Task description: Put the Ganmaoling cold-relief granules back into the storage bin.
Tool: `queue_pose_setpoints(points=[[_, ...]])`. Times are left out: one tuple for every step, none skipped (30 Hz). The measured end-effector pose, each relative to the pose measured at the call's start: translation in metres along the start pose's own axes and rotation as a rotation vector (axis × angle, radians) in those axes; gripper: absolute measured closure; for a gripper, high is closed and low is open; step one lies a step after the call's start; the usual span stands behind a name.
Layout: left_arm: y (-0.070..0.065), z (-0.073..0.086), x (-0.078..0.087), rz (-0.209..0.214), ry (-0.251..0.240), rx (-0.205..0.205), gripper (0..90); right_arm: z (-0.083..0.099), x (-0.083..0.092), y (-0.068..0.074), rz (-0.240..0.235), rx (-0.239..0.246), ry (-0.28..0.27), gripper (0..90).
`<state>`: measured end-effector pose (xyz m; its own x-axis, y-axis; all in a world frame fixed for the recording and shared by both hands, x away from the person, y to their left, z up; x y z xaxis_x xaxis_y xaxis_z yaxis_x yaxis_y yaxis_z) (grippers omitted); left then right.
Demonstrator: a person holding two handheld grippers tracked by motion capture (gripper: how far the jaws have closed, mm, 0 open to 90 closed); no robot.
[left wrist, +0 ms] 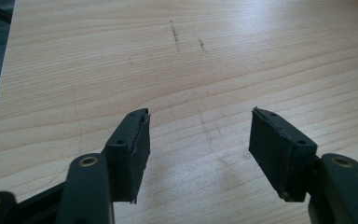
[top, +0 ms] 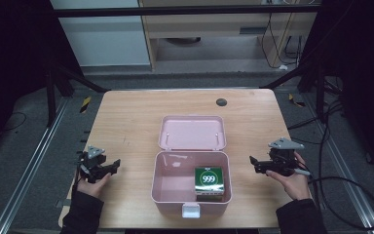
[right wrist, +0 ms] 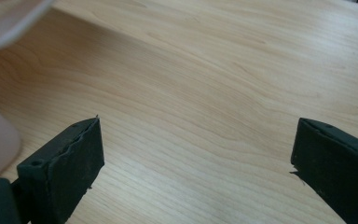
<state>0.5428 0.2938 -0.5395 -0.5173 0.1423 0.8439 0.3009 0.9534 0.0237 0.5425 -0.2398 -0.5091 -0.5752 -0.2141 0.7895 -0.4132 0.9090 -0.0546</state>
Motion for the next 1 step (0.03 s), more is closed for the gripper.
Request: queue_pose_setpoints(points=[[0.0004, 0.0002, -0.0003, -0.002, 0.001, 0.001, 35.5, 0.0030, -0.0032, -0.0034, 0.007, -0.008, 0.008, 2.7]])
Point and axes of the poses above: each handheld gripper's, and its own axes: x roughly backward along the jaws, z roughly out of its underside, y roughly to its left, the point moved 9 cm from there along -x, roughly forward along the jaws, and after that the axes turned 15 degrees about y, right-handed, at the moved point
